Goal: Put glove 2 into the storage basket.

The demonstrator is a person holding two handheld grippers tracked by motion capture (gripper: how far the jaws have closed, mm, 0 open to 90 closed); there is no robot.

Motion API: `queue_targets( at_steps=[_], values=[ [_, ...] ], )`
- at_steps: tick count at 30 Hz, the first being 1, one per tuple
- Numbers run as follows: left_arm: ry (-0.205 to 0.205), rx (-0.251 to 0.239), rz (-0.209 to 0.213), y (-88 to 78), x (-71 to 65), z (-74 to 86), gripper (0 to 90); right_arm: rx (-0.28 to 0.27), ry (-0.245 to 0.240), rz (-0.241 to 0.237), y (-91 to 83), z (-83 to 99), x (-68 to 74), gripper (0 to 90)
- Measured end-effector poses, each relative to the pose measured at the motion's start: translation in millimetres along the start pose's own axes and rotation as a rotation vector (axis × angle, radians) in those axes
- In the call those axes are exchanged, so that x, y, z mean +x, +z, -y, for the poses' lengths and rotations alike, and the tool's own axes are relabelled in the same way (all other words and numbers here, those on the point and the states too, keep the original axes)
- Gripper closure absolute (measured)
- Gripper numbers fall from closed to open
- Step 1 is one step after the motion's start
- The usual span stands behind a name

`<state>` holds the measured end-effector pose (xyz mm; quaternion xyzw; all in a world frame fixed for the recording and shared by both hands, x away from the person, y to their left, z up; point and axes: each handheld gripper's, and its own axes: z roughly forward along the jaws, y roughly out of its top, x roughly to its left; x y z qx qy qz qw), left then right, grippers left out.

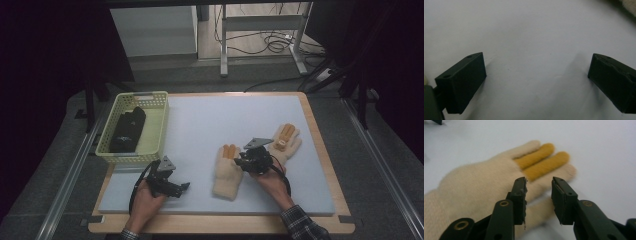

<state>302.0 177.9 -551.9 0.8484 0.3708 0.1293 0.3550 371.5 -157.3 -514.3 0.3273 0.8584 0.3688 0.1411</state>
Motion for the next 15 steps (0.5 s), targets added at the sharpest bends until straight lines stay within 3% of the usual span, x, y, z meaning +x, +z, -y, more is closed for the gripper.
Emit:
queue_targets(
  at_steps=[7, 8, 10, 11, 13, 14, 15],
  values=[
    [0.000, 0.000, 0.000, 0.0, 0.1, 0.0, 1.7, -0.014, 0.048, 0.045, -24.1, 2.2, -25.8, 55.6],
    [0.000, 0.000, 0.000, 0.0, 0.1, 0.0, 1.7, -0.019, 0.055, 0.070, -32.2, 2.6, -35.1, 54.1],
    [0.000, 0.000, 0.000, 0.0, 0.1, 0.0, 1.7, -0.022, 0.058, 0.086, -35.9, 2.6, -39.7, 53.3],
    [0.000, 0.000, 0.000, 0.0, 0.0, 0.0, 1.7, -0.023, 0.063, 0.127, -43.1, 2.9, -49.7, 52.3],
    [0.000, 0.000, 0.000, 0.0, 0.0, 0.0, 1.7, -0.021, 0.068, 0.138, -45.6, 3.1, -53.9, 52.1],
    [0.000, 0.000, 0.000, 0.0, 0.1, 0.0, 1.7, -0.016, 0.090, 0.169, -51.7, 4.7, -67.4, 52.0],
    [0.000, 0.000, 0.000, 0.0, 0.1, 0.0, 1.7, -0.016, 0.090, 0.169, -51.7, 4.7, -67.4, 52.0]
  ],
)
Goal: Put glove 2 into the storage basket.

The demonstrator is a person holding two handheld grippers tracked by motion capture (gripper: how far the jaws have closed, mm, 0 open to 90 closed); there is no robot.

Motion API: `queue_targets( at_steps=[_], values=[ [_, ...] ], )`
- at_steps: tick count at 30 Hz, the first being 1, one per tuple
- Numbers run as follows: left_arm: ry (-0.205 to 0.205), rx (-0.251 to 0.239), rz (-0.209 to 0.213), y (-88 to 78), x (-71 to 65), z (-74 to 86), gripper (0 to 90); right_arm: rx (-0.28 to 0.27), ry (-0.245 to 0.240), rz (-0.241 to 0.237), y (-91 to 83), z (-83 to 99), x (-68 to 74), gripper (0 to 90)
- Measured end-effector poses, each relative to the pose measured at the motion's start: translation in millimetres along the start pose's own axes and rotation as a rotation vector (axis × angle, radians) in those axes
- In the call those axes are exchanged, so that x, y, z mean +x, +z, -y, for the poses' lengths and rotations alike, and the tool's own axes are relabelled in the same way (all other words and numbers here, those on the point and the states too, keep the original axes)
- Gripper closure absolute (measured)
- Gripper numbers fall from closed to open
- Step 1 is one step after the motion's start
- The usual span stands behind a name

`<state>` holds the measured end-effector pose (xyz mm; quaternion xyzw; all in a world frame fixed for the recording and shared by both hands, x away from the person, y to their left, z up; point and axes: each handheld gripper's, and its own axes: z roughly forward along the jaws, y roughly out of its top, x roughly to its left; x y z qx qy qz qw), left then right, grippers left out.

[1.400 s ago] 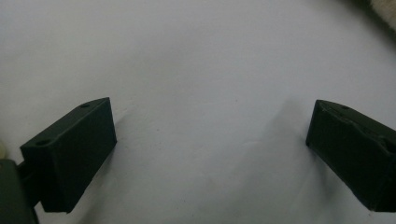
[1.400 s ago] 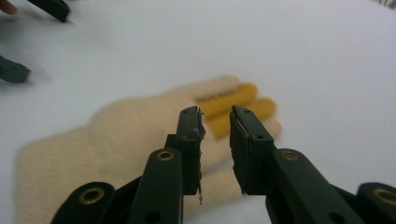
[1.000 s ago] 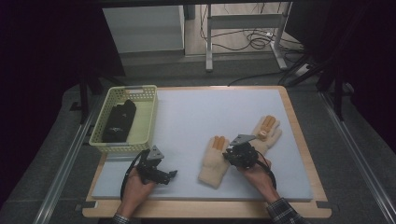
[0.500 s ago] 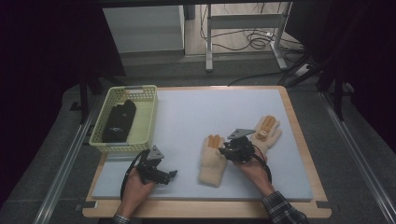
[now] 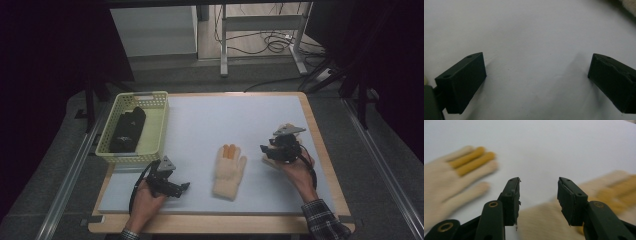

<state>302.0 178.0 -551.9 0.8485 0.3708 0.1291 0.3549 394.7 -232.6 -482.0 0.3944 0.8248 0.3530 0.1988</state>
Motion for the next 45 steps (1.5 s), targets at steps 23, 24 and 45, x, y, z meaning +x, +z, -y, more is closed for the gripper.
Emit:
queue_targets(
  at_steps=[23, 24, 45],
  values=[
    [0.000, 0.000, 0.000, 0.0, -0.1, 0.0, 1.7, 0.054, 0.057, 0.054, 20.3, 32.2, -55.8, 60.7],
    [0.000, 0.000, 0.000, 0.0, 0.0, 0.0, 1.7, 0.054, 0.059, 0.057, 19.0, 32.5, -54.8, 62.1],
    [0.001, 0.000, -0.001, 0.0, 0.0, 0.0, 1.7, -0.067, -0.002, -0.120, -39.0, 5.1, 1.8, 63.1]
  ],
)
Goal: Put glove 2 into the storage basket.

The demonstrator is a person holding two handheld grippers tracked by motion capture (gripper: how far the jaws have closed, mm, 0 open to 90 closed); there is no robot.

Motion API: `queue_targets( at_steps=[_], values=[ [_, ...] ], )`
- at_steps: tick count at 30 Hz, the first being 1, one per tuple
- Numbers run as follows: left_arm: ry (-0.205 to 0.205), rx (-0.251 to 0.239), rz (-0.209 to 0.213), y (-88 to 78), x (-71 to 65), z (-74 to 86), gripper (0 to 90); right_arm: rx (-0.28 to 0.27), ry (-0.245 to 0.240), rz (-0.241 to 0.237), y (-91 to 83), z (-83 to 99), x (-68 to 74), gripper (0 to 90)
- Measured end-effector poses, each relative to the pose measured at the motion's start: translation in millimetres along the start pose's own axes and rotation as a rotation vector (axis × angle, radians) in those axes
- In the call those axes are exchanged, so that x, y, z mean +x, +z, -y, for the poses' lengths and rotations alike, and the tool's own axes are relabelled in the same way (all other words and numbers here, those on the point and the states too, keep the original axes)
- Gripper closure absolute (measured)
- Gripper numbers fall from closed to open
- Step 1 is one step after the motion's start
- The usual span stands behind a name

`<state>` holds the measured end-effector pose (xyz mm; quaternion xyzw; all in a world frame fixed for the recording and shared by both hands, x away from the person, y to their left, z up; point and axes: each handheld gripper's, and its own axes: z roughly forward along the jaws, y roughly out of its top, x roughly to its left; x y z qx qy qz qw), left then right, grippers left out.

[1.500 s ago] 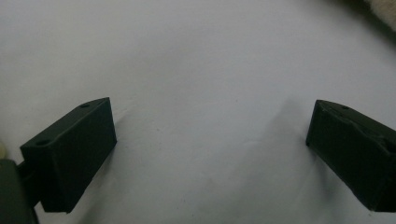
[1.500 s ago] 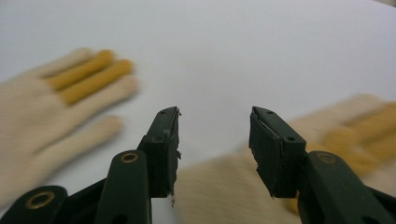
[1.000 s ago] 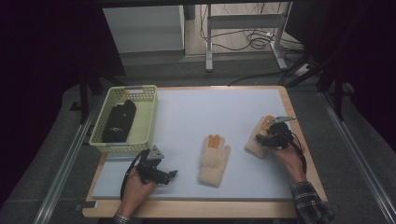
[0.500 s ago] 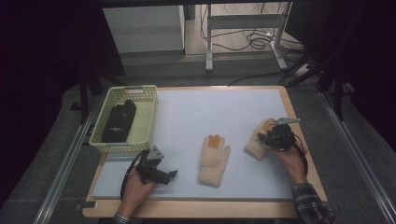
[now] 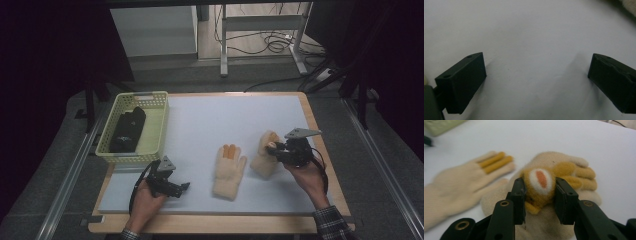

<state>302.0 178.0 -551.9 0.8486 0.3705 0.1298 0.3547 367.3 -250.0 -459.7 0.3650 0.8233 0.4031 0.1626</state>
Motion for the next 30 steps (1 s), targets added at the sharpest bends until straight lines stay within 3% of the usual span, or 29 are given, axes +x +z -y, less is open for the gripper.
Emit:
queue_targets(
  at_steps=[8, 11, 12, 13, 14, 17, 18, 19, 20, 21, 23, 25, 30],
  values=[
    [0.002, 0.001, 0.000, -0.1, 0.1, 0.0, 1.7, -0.001, -0.041, -0.091, -2.4, -9.6, 33.0, 63.0],
    [0.001, -0.001, -0.001, 0.0, 0.1, 0.0, 1.7, 0.004, -0.056, -0.149, 1.2, -17.3, 51.3, 63.0],
    [0.001, -0.002, -0.001, 0.0, 0.1, 0.0, 1.7, 0.004, -0.056, -0.149, 1.2, -17.3, 51.3, 63.0],
    [0.001, -0.001, -0.001, 0.0, 0.1, 0.0, 1.7, 0.007, -0.063, -0.182, 5.2, -21.8, 60.9, 62.9],
    [0.001, -0.001, -0.001, 0.0, 0.1, 0.0, 1.7, 0.007, -0.063, -0.182, 5.2, -21.8, 60.9, 62.9],
    [-0.001, -0.001, 0.000, 0.0, -0.1, 0.0, 1.7, 0.029, -0.088, -0.231, 21.3, -29.8, 79.8, 62.7],
    [-0.002, -0.001, 0.000, 0.0, -0.1, 0.0, 1.7, 0.029, -0.088, -0.231, 21.3, -29.8, 79.8, 62.7],
    [-0.001, -0.001, 0.000, 0.0, -0.1, 0.0, 1.7, 0.052, -0.095, -0.237, 34.0, -31.1, 87.2, 62.4],
    [0.001, -0.002, -0.001, 0.0, 0.1, 0.0, 1.7, 0.052, -0.095, -0.237, 34.0, -31.1, 87.2, 62.4],
    [0.001, -0.002, -0.001, 0.0, 0.1, 0.0, 1.7, 0.080, -0.086, -0.237, 48.6, -29.4, 91.9, 61.7],
    [0.000, -0.003, -0.001, 0.1, 0.0, 0.0, 1.7, 0.096, -0.080, -0.235, 55.9, -27.4, 93.2, 61.0],
    [0.001, 0.000, 0.000, 0.0, 0.1, 0.0, 1.7, 0.140, -0.088, -0.192, 74.1, -18.0, 97.0, 56.1],
    [-0.001, 0.000, 0.001, 0.0, -0.1, 0.1, 1.7, 0.143, -0.096, -0.184, 82.7, -7.2, 102.0, 47.3]
  ],
)
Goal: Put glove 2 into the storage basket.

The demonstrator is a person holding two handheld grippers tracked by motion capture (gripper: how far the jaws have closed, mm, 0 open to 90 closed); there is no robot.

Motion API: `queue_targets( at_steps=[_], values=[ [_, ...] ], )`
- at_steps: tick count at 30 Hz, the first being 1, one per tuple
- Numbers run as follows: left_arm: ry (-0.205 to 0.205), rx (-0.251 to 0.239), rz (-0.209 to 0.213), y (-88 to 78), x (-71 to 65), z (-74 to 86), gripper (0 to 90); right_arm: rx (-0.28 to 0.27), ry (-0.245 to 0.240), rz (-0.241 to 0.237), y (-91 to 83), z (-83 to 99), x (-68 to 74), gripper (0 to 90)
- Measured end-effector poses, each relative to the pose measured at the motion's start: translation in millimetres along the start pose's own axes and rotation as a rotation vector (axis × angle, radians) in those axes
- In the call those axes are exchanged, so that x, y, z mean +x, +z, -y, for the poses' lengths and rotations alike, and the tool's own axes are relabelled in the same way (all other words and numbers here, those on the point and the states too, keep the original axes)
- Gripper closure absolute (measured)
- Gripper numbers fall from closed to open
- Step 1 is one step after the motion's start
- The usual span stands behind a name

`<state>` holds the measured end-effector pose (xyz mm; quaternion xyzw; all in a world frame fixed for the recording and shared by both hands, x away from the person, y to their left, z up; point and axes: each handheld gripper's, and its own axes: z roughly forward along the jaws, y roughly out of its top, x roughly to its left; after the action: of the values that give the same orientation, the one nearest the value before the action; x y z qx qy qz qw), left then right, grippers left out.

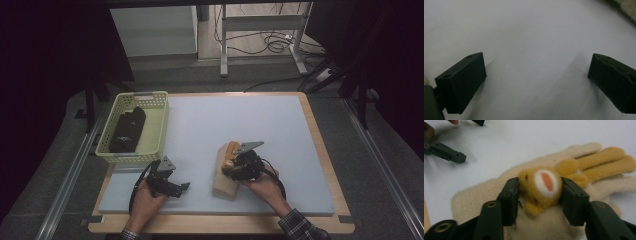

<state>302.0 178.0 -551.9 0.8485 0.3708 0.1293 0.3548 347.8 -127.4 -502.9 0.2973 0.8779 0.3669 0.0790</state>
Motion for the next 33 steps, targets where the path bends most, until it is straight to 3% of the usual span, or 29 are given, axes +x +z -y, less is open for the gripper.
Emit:
queue_targets(
  at_steps=[8, 11, 12, 13, 14, 16, 18, 25, 33],
  values=[
    [0.000, 0.000, 0.000, 0.0, 0.0, 0.0, 1.7, -0.067, -0.028, 0.025, -26.3, -2.8, -5.3, 43.9],
    [-0.002, -0.002, -0.001, 0.1, -0.1, 0.0, 1.7, -0.083, -0.012, 0.041, -39.0, 5.7, -14.8, 61.0],
    [-0.002, -0.002, -0.001, 0.1, -0.1, 0.0, 1.7, -0.083, -0.012, 0.041, -39.0, 5.7, -14.8, 61.0],
    [-0.002, -0.002, 0.000, 0.1, -0.1, 0.0, 1.7, -0.077, -0.019, 0.030, -43.2, 13.7, -18.2, 72.8],
    [-0.002, -0.002, 0.000, 0.1, -0.1, 0.0, 1.7, -0.077, -0.019, 0.030, -43.2, 13.7, -18.2, 72.8],
    [-0.002, -0.002, -0.001, 0.1, -0.1, 0.0, 1.7, -0.068, -0.035, 0.027, -45.4, 22.9, -19.2, 81.6],
    [0.000, 0.000, 0.000, 0.0, 0.0, 0.0, 1.7, -0.057, -0.030, 0.011, -44.6, 36.5, -19.2, 87.7],
    [-0.001, 0.000, 0.000, 0.1, -0.1, 0.0, 1.7, -0.040, -0.043, -0.025, -34.6, 58.0, -11.8, 88.5],
    [-0.001, 0.000, 0.000, 0.1, 0.0, 0.0, 1.7, -0.028, -0.086, -0.031, -18.7, 58.6, 1.0, 88.5]
  ],
)
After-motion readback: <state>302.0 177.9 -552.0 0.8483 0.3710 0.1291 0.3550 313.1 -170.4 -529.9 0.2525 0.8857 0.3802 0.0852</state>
